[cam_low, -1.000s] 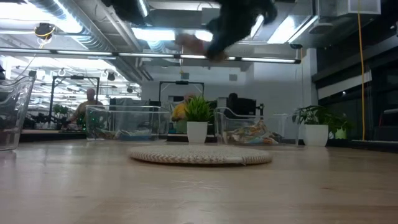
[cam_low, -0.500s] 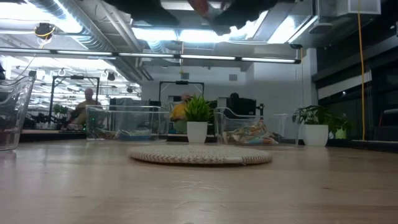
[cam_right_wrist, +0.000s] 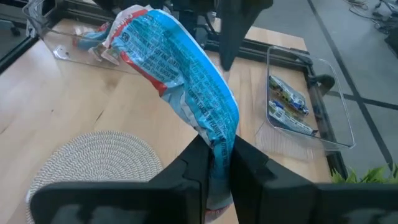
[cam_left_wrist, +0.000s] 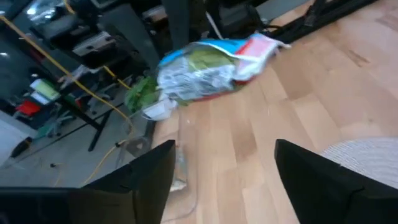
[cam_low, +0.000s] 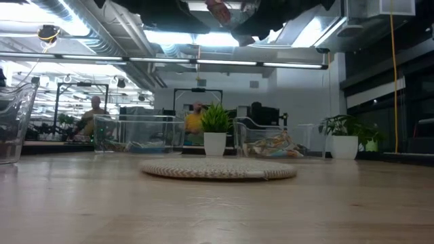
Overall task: Pick and place Granola Bars by type
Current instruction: Put the red granola bar into the bottom transparent bin
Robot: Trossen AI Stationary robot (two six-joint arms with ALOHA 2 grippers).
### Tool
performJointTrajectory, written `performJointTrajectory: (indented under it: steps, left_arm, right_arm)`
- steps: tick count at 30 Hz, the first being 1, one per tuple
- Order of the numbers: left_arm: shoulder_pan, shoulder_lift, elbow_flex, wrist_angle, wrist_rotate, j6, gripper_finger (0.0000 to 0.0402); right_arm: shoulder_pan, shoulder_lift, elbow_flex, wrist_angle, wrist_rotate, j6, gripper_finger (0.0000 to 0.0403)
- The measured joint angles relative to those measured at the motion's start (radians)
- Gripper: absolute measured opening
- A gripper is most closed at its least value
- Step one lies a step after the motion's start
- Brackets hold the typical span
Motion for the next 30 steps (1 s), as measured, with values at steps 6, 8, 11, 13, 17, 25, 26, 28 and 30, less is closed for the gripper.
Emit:
performJointTrajectory:
  steps: [6, 8, 11, 13, 17, 25, 26, 28, 30]
  left_arm:
    - [-0.005, 0.000, 0.000, 0.079, -0.051, 0.003, 0.0286]
    - [-0.013, -0.001, 0.000, 0.106, -0.053, 0.019, 0.0287]
    - [-0.031, -0.001, 0.000, 0.131, -0.053, 0.026, 0.0288]
    - [-0.046, -0.001, 0.000, 0.144, -0.053, 0.027, 0.0288]
    - [-0.077, -0.001, 0.000, 0.160, -0.053, 0.026, 0.0288]
    - [-0.132, -0.001, 0.001, 0.207, -0.053, 0.038, 0.0263]
    - [-0.133, -0.001, 0.001, 0.206, -0.053, 0.042, 0.0255]
    - [-0.132, -0.001, 0.001, 0.205, -0.053, 0.040, 0.0239]
    - [-0.131, -0.001, 0.001, 0.200, -0.055, 0.037, 0.0223]
  right_arm:
    - [-0.004, 0.003, 0.000, 0.007, -0.023, -0.010, 0.0053]
    - [-0.004, 0.003, 0.000, 0.007, -0.024, -0.010, 0.0053]
    - [-0.004, 0.003, 0.000, 0.007, -0.025, -0.012, 0.0053]
    - [-0.004, 0.003, 0.000, 0.007, -0.025, -0.018, 0.0053]
    - [-0.004, 0.003, 0.000, 0.009, -0.025, -0.022, 0.0053]
    - [-0.004, 0.003, 0.000, 0.023, -0.025, -0.020, 0.0053]
    - [-0.004, 0.003, 0.000, 0.025, -0.025, -0.018, 0.0053]
    - [-0.004, 0.003, 0.000, 0.028, -0.025, -0.016, 0.0053]
    - [-0.004, 0.003, 0.000, 0.030, -0.025, -0.015, 0.0053]
